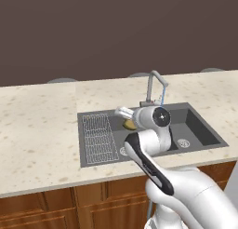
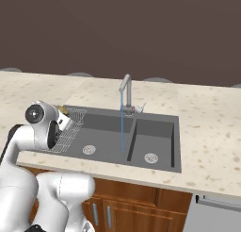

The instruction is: Soak the sponge with water for a few seconds and then drop it inside the sink.

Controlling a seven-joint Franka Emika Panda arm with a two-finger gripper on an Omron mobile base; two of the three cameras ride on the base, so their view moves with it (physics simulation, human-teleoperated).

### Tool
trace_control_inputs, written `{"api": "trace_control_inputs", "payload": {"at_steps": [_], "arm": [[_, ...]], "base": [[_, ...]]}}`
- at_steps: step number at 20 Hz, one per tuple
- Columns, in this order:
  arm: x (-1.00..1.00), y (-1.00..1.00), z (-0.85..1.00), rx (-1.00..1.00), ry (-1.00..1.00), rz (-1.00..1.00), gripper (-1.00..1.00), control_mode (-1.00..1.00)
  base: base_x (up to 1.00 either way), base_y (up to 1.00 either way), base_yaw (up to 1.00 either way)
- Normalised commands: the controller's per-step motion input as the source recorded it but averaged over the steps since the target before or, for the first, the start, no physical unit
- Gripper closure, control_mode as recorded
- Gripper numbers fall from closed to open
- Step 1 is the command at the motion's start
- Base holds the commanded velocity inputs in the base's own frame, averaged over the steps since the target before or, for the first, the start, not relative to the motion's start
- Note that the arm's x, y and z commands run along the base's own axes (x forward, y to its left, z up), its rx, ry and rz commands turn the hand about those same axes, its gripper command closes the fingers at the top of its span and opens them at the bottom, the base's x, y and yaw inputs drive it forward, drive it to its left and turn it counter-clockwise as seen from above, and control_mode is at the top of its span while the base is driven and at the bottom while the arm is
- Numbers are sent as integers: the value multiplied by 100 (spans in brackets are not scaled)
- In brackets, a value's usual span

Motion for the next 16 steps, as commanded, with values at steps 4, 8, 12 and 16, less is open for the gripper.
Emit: {"api": "trace_control_inputs", "payload": {"at_steps": [4,8,12,16], "arm": [[0,-18,0,0,0,-17,100,-100],[0,-34,0,0,0,-14,100,-100],[2,-45,0,0,0,-12,100,-100],[7,-34,-2,0,0,-11,100,-100]], "base": [[0,0,0],[0,0,0],[0,0,0],[0,0,0]]}}
